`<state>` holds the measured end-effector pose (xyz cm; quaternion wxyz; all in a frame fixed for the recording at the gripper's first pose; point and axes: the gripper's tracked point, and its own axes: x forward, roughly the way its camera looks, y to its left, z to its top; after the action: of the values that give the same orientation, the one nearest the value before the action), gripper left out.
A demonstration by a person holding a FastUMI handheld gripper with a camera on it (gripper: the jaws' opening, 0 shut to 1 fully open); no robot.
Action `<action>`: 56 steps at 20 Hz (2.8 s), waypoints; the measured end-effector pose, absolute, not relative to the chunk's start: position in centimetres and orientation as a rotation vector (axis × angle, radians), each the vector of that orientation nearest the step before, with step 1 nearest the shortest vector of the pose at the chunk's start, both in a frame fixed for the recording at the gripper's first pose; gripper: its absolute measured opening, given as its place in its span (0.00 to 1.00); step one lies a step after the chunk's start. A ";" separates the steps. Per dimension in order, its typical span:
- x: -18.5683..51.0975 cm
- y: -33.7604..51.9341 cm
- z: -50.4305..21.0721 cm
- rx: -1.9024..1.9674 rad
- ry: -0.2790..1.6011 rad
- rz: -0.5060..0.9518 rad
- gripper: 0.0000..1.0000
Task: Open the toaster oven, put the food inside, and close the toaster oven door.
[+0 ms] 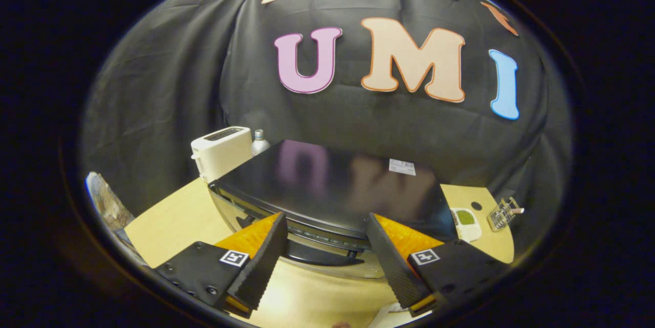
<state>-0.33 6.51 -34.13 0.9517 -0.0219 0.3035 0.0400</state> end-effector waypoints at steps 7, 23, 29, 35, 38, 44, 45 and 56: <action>-5.4 7.5 -35.3 0.047 0.709 0.131 0.99; -15.9 10.0 -42.9 0.004 0.923 0.264 1.00; -17.6 9.9 -45.8 0.029 1.000 0.265 1.00; -17.9 9.7 -46.6 0.003 0.997 0.284 0.99; -17.4 9.7 -45.4 0.044 0.959 0.297 0.99; -13.6 4.9 -39.3 0.096 0.791 0.199 0.99; -13.0 3.4 -38.3 0.110 0.769 0.165 0.99; -13.1 -13.5 -35.9 0.159 0.708 -0.162 0.98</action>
<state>-13.10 -13.47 -35.88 0.9317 0.0774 0.3458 -0.0794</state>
